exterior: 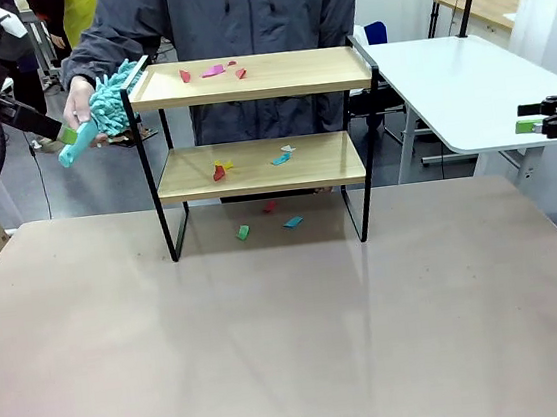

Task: Clean the shelf.
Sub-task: Pick up the Duster handed by the human.

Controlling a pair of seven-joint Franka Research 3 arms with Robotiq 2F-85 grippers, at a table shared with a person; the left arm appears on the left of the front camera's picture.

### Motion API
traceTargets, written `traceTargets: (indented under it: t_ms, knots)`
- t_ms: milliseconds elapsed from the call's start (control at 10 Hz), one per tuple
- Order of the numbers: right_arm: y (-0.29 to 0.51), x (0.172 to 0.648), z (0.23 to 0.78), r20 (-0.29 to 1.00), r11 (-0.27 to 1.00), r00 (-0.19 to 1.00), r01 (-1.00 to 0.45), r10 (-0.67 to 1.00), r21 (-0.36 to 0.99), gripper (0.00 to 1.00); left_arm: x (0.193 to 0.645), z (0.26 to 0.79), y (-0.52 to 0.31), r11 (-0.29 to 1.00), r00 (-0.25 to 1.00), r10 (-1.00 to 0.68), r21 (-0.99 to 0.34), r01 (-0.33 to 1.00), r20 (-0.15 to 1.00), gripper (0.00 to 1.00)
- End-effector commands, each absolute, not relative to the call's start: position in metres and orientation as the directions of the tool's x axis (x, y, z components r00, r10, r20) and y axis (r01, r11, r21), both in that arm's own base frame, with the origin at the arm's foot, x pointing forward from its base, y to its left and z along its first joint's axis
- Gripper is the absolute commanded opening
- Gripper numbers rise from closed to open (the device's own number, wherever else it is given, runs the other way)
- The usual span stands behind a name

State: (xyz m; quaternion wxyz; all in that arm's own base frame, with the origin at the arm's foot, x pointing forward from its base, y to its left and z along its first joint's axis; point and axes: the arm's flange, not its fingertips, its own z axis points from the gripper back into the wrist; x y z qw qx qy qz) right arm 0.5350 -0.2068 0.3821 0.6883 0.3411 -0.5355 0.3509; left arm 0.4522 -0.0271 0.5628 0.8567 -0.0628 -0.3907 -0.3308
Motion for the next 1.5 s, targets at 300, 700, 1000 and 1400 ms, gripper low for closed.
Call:
traceTargets:
  t_ms: [300,700,1000,1400]
  knots:
    - [-0.205,0.536,0.384,0.977,0.519,0.177,-0.85,0.121,0.089,1.0,0.451,0.571,-0.041,0.833,0.481,-0.49,0.227,0.504,0.727,1.0]
    - [-0.205,0.536,0.384,0.977,0.519,0.177,-0.85,0.121,0.089,1.0,0.474,0.578,-0.074,0.91,0.639,-0.376,0.138,0.391,0.671,1.0]
    - [-0.205,0.536,0.384,0.977,0.519,0.177,-0.85,0.121,0.089,1.0,0.486,0.569,-0.074,0.932,0.719,-0.334,0.101,0.348,0.61,1.0]
    - [-0.205,0.536,0.384,0.977,0.519,0.177,-0.85,0.121,0.089,1.0,0.506,0.55,-0.067,0.953,0.787,-0.298,0.117,0.28,0.541,1.0]
